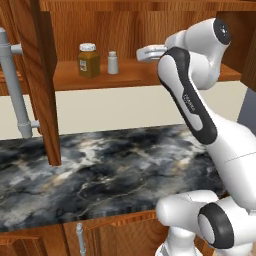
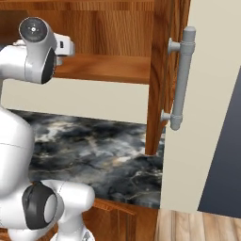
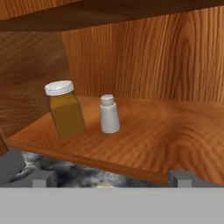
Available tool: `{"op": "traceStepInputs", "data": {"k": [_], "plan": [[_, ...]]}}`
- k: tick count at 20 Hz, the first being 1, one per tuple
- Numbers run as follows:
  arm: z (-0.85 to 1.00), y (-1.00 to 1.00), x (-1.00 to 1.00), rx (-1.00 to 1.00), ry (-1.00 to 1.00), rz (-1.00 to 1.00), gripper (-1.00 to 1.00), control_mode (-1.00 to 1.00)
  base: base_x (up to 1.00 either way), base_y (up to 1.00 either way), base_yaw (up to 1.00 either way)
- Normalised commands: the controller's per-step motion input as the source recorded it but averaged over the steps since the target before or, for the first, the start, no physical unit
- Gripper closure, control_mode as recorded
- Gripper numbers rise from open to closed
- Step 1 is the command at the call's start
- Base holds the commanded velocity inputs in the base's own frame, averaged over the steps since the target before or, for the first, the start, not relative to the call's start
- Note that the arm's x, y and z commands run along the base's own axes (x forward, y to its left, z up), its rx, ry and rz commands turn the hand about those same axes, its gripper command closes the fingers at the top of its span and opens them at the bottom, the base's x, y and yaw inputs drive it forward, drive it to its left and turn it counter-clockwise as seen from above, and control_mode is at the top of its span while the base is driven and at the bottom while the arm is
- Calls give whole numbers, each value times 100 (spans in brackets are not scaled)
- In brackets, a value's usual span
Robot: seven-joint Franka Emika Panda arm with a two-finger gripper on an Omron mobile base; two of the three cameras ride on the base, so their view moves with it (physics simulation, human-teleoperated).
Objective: Collect the turmeric, ketchup, and shaker from the cabinet and place them next to the stove.
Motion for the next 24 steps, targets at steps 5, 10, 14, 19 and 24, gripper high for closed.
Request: {"op": "traceStepInputs", "data": {"k": [5,10,14,19,24], "plan": [[5,2,26,-5,7,1,-100,-100,0,0,0],[0,13,10,-15,-3,1,-100,-100,0,0,0],[0,4,48,-11,0,4,-100,-100,0,0,0],[0,2,47,-7,0,4,-100,-100,0,0,0],[0,15,35,0,0,0,-100,-100,0,0,0]]}}
